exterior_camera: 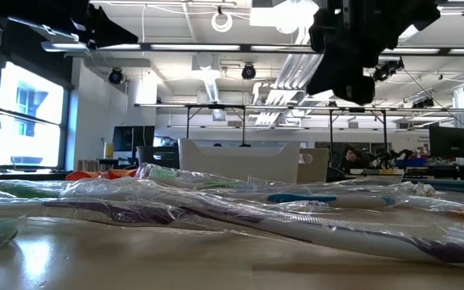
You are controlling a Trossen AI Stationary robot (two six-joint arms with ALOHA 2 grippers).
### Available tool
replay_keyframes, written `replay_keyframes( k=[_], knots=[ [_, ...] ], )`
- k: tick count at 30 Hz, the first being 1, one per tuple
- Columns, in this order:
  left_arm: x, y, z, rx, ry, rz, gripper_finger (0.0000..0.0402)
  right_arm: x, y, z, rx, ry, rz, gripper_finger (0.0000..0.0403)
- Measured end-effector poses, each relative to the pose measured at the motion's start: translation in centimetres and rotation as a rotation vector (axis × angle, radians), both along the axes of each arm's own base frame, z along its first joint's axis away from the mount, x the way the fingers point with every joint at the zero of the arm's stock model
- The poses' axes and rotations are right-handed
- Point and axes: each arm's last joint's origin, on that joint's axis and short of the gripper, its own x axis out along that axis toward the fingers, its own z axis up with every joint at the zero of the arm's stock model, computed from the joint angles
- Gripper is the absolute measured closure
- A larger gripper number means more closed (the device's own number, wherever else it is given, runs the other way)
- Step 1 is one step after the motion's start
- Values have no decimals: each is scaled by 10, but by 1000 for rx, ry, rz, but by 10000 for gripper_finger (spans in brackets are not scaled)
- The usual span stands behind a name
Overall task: Pick & Place Toothbrushes
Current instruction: Put the blue toothbrush into the white bin
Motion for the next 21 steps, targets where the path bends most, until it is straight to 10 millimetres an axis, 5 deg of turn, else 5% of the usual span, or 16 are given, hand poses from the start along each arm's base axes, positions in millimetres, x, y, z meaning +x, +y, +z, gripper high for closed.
replay_keyframes(
  k=[12, 21],
  knots=[
    [0, 0, 0, 0, -4, 0, 394, 10, 4, 6, -81, 118, -15, 400],
    [0, 0, 0, -1, -1, 0, 394, 23, 5, -30, -109, 307, 48, 401]
  ],
)
